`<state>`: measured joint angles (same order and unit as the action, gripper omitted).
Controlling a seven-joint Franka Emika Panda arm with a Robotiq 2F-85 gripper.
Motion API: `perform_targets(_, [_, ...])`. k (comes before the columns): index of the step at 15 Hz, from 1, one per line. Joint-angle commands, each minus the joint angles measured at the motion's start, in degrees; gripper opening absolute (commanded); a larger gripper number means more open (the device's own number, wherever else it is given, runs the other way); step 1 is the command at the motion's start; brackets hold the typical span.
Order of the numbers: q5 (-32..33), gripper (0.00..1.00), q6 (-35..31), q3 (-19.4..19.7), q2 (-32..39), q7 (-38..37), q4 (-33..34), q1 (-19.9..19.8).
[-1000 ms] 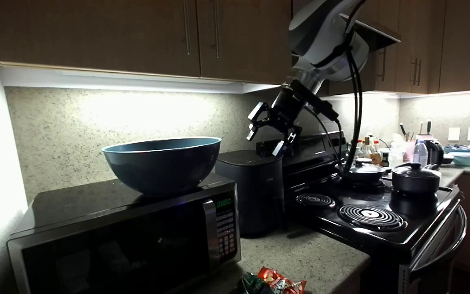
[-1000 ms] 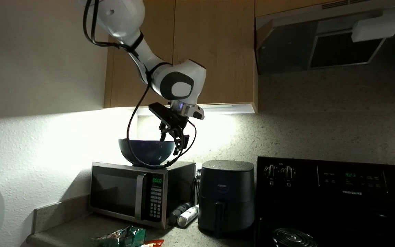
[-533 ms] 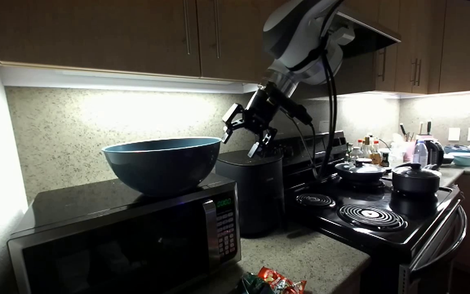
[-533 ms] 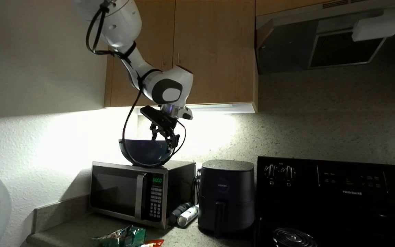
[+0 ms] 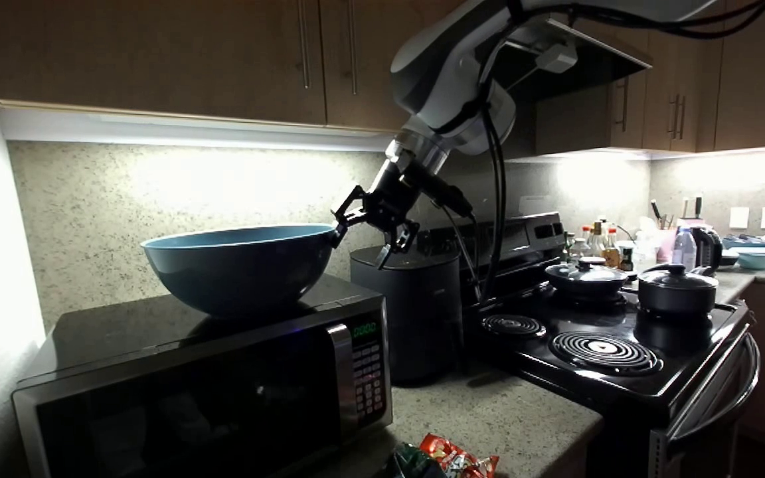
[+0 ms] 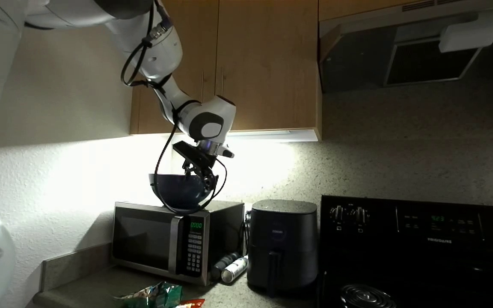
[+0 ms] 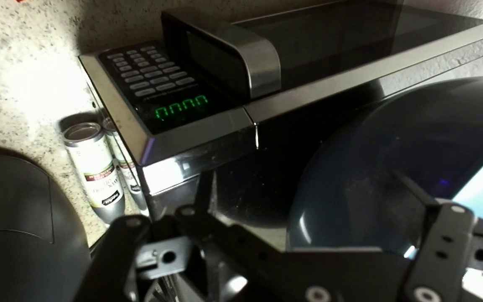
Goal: Put the bowl on the microwave
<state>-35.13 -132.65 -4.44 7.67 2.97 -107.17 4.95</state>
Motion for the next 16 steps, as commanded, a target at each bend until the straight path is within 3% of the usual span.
perform_targets(1, [1.9,1.0,-0.6,-1.0,3.4,0.6,3.9,-0.2])
perform_targets(16, [16.0,1.0,1.1,-3.4,15.7,-3.0,21.7,2.7])
